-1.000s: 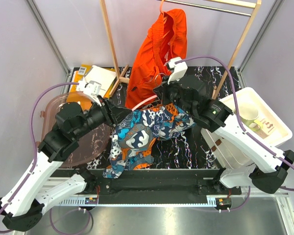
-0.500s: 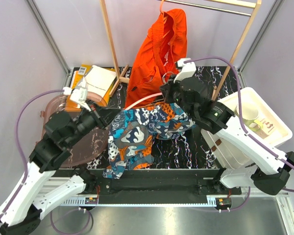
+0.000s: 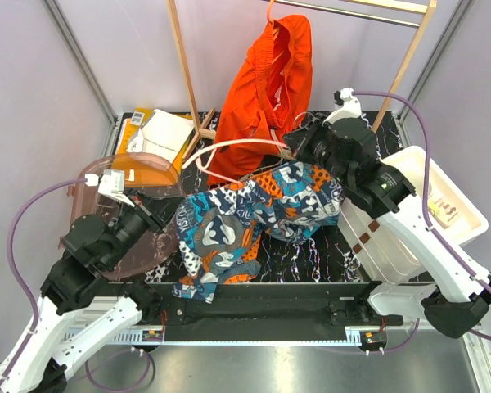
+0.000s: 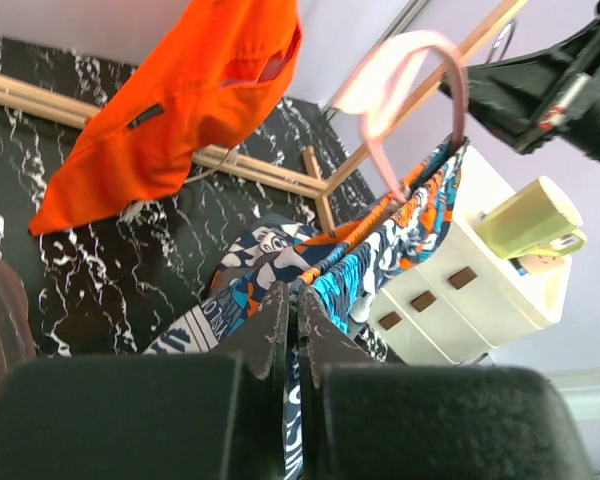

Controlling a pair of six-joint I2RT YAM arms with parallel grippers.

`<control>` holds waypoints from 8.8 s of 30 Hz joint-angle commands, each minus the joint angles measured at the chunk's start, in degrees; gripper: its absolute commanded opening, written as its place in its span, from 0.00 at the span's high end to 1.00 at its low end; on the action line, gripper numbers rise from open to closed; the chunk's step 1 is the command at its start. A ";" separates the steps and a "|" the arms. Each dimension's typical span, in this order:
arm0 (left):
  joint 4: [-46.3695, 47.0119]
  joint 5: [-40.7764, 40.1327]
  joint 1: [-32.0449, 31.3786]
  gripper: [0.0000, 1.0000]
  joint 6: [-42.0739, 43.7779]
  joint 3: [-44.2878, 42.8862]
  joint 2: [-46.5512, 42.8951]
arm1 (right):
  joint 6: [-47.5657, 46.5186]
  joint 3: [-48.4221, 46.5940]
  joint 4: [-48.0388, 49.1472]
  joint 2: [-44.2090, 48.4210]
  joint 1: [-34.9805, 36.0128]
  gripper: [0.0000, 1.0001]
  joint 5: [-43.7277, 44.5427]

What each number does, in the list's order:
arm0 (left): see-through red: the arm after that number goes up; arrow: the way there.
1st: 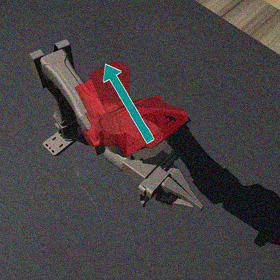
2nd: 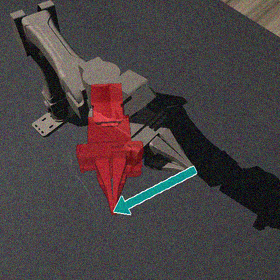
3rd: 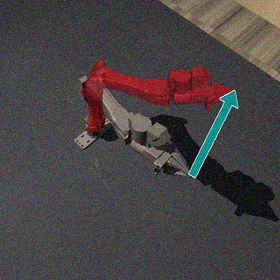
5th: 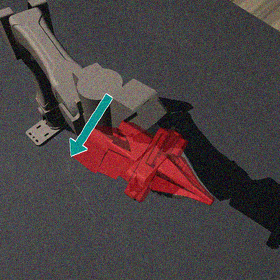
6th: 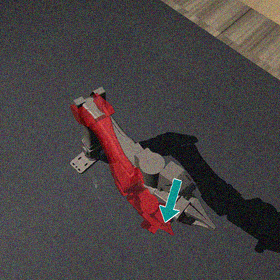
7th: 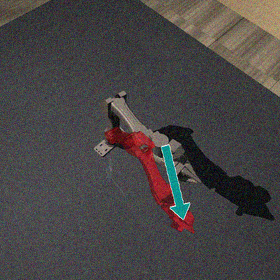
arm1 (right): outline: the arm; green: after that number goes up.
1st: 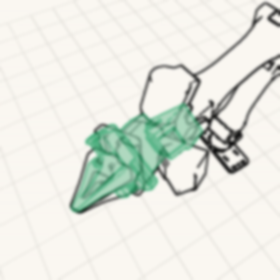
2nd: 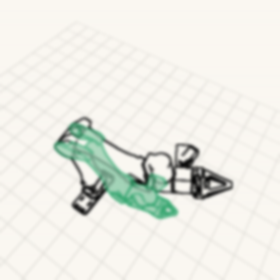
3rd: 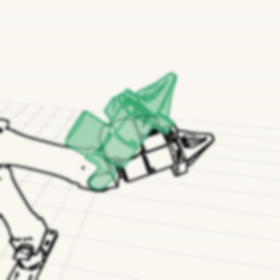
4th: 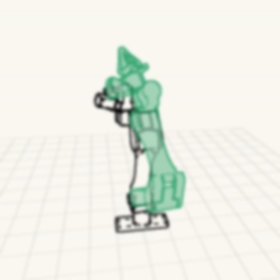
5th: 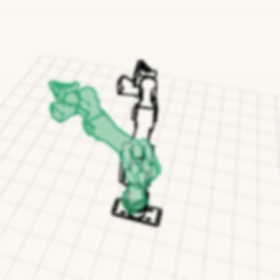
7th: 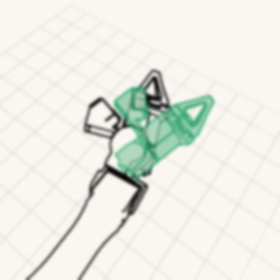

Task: Remove the shorts from the hanger

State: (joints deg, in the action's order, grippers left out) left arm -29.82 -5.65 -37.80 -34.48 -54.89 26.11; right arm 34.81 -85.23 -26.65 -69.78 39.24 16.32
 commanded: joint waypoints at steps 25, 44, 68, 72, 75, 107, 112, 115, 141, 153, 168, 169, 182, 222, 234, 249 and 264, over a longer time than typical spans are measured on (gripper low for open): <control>4.24 4.74 0.27 1.00 6.36 -16.36 19.48 | 10.64 -7.32 7.25 9.48 -1.36 1.00 -26.87; 4.16 2.93 -8.96 0.07 7.14 -22.29 48.69 | 7.47 -9.25 1.96 14.41 -1.36 1.00 -25.37; 8.36 -13.69 -17.31 0.16 8.20 -9.80 72.41 | 7.99 -4.86 3.01 15.99 -1.36 1.00 -28.62; 10.92 -11.85 -17.22 0.54 7.76 -7.69 72.59 | 8.17 -4.51 3.01 15.90 -1.36 1.00 -29.15; 11.72 -10.09 -17.22 0.77 8.11 -6.89 70.49 | 8.17 -3.98 3.10 16.08 -1.45 1.00 -28.71; -16.84 -33.28 5.98 1.00 33.95 -34.32 22.58 | 9.14 -3.54 5.65 12.74 -1.45 1.00 -30.55; -15.18 -34.69 8.09 1.00 31.41 -25.19 20.30 | 9.23 -3.36 5.56 12.30 -1.36 1.00 -31.08; -14.65 -34.78 11.25 0.54 28.16 -18.68 19.68 | 9.31 -3.01 5.65 12.12 -1.36 1.00 -31.52; 7.28 41.50 12.58 0.18 -2.86 -7.88 13.80 | -26.25 -4.25 -7.09 -0.18 -1.19 1.00 -43.92; 21.03 35.90 -1.20 0.18 -11.75 0.84 14.75 | -37.97 7.18 0.02 -1.15 2.68 1.00 -38.73; 25.08 29.31 -11.06 0.23 -12.63 1.81 22.85 | -38.68 8.85 2.74 3.07 5.93 1.00 -37.94; 25.08 28.60 -10.98 0.24 -12.80 2.07 22.67 | -38.59 9.29 3.01 3.94 6.02 1.00 -38.20; 29.02 29.11 -11.15 0.29 -17.72 2.77 23.54 | -37.80 12.63 8.89 8.34 6.28 1.00 -40.75; 50.18 20.25 -11.15 1.00 -22.20 3.65 31.37 | 3.94 20.01 -3.78 22.32 6.55 0.04 -30.71; 57.31 15.93 -11.07 1.00 -32.83 -1.80 41.38 | 6.07 24.85 4.77 22.58 10.85 0.09 -31.43; 61.20 11.28 -13.61 1.00 -36.80 -0.48 44.12 | 1.14 25.90 5.82 18.28 13.40 0.60 -25.81; 49.35 7.06 -13.88 0.55 -26.44 0.13 37.97 | 2.55 25.30 4.60 19.86 14.19 1.00 -20.36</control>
State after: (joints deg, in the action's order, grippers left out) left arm 19.44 4.10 -51.79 -67.61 -54.61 70.11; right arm 38.04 -57.89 -23.40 -51.40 53.36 -7.84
